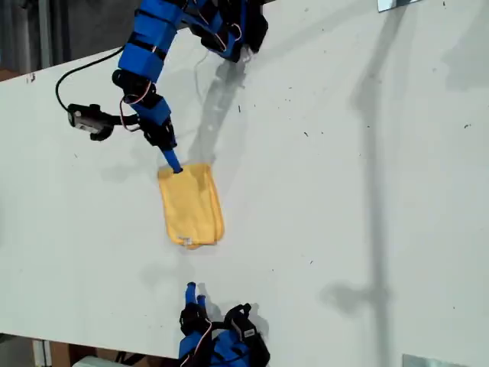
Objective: Grasp corners of a square towel and fold twice.
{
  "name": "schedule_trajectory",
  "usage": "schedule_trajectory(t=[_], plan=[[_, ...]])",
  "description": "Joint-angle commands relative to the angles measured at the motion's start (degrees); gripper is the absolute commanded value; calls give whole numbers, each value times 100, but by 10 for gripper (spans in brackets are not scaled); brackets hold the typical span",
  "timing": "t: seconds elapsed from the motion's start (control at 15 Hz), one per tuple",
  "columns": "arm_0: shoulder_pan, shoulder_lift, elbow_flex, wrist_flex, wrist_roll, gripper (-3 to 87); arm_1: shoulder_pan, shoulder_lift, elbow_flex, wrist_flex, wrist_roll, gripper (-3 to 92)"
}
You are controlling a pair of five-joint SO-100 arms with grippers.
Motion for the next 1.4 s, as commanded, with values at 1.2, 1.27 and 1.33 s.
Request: schedule_trajectory(t=[1.2,1.27,1.33], plan=[[2127,123,334,9,-3665,210,-158,7356,5124,2083,4764,139],[2074,123,334,18,-3041,210,-149,7356,5124,2083,4764,139],[1907,123,334,9,-2232,207,-158,7356,5124,2083,4764,139]])
